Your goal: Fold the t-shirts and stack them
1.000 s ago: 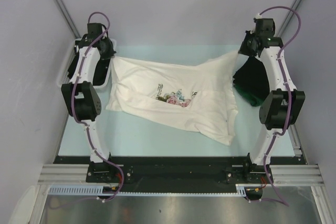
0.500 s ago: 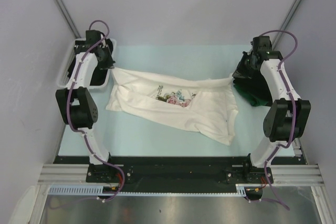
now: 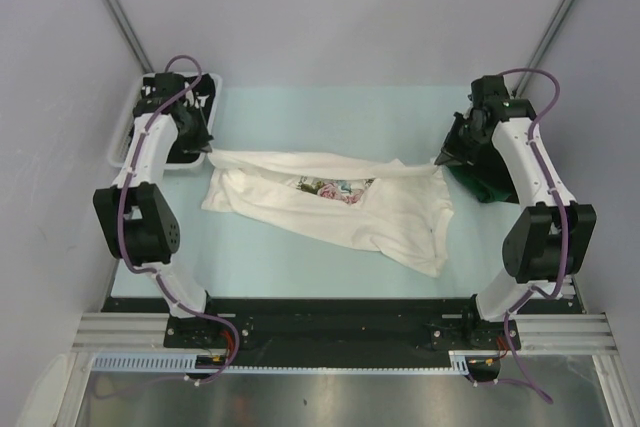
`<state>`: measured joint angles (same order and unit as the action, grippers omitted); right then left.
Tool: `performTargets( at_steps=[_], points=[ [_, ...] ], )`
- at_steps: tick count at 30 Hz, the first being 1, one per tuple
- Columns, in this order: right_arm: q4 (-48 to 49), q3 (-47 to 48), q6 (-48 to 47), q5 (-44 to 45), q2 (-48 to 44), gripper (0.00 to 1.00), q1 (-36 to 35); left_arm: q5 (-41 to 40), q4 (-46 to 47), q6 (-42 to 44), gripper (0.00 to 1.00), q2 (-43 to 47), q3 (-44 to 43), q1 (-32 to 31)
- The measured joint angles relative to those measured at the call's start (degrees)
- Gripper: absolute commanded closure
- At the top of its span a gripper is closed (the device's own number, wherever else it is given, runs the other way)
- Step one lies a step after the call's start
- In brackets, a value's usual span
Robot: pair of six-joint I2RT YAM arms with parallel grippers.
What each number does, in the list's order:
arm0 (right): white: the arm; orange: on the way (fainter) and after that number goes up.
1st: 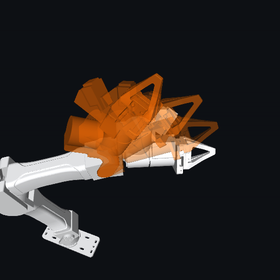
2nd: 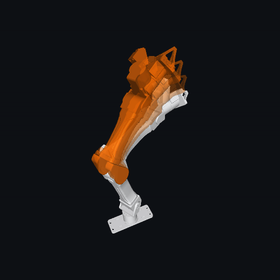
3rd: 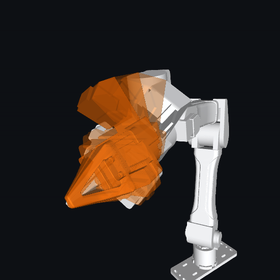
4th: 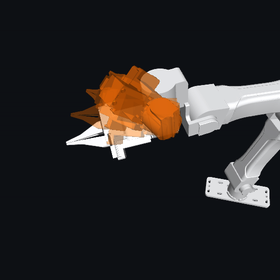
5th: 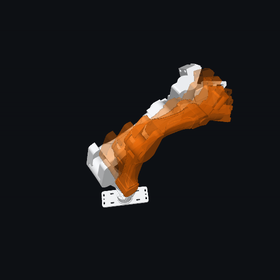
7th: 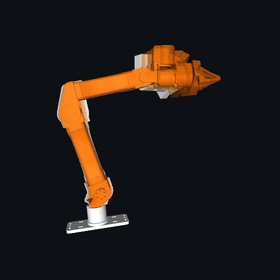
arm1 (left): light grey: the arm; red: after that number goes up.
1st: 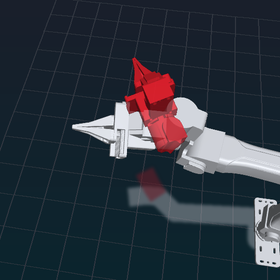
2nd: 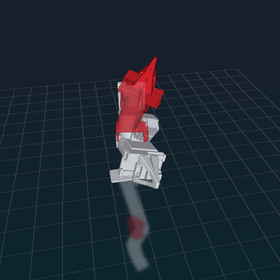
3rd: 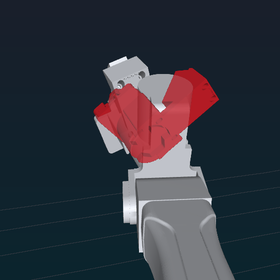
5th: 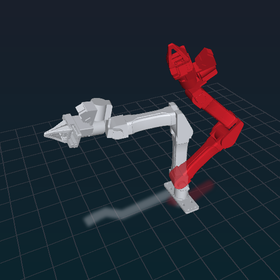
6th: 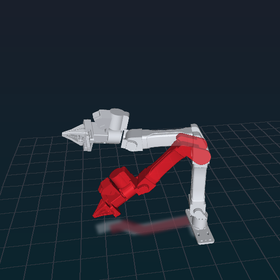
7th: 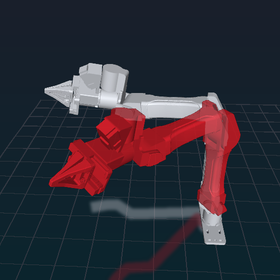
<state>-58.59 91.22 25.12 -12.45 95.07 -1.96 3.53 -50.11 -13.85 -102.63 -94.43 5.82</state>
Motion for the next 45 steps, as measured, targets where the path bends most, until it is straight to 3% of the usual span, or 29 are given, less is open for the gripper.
performTargets(
  at_steps=[23, 33, 41, 45],
  points=[
    [-8.09, -15.65, 1.84, 3.50, -5.79, 1.00, -6.34, 2.16, -3.34, 0.48, 1.00, 8.02, 13.49, 0.09],
    [-8.04, -19.47, 0.15, 6.08, -7.98, 1.00, -0.46, -2.34, -4.94, 0.87, 1.00, 5.99, 11.34, 0.59],
    [-7.54, -21.11, -0.59, 5.33, -8.17, 1.00, -0.07, -3.37, -6.19, 0.90, 1.00, 1.29, 7.56, 1.49],
    [-7.28, -21.99, -0.83, 5.05, -8.17, 1.00, -0.07, -3.39, -6.27, 0.92, 0.91, 0.63, 6.58, 1.49]
  ],
)
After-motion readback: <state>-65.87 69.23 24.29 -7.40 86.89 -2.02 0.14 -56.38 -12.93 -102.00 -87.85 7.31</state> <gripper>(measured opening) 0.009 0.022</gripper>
